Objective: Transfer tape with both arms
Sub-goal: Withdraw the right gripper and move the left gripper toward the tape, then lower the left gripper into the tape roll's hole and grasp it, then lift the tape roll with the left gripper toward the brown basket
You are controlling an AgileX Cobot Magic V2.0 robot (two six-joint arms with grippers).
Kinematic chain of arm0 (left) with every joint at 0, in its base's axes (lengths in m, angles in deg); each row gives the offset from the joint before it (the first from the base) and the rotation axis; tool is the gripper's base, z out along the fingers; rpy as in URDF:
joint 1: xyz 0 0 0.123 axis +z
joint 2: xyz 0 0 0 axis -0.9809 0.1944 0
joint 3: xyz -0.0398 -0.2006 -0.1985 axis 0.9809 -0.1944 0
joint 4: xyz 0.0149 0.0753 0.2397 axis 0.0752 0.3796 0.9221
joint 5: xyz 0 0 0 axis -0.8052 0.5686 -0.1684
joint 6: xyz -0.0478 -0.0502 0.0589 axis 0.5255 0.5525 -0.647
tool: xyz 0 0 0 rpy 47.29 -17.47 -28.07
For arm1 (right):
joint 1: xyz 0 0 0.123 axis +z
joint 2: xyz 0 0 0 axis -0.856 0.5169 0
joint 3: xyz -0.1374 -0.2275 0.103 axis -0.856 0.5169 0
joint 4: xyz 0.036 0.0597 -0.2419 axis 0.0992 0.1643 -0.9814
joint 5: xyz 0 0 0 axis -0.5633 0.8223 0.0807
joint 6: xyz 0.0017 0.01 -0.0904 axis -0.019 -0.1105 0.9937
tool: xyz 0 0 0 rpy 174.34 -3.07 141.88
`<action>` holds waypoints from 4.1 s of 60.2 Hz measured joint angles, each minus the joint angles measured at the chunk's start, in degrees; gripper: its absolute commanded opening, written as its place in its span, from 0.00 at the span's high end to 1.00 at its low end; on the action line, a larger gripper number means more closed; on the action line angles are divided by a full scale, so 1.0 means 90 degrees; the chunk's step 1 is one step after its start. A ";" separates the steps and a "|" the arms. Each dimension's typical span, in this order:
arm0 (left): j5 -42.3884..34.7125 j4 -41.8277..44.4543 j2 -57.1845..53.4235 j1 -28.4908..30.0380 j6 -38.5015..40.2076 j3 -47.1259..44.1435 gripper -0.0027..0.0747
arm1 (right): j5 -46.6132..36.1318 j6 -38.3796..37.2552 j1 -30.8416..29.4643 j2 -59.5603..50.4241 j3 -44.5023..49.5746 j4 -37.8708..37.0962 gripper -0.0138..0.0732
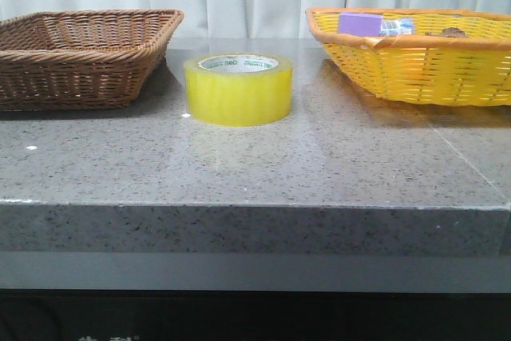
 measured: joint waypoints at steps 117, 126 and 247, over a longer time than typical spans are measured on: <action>0.2798 0.0620 0.9376 -0.1585 -0.1976 0.7588 0.43 | 0.0000 -0.0036 0.0000 0.0000 0.0000 -0.0010 0.32; 0.2862 0.0648 0.9528 -0.1585 -0.2045 0.7634 0.43 | 0.0000 -0.0036 0.0000 0.0000 0.0000 -0.0010 0.32; 0.4399 0.1096 0.9783 -0.1338 -0.0797 1.0147 0.79 | 0.0000 -0.0036 0.0000 0.0000 0.0000 -0.0010 0.32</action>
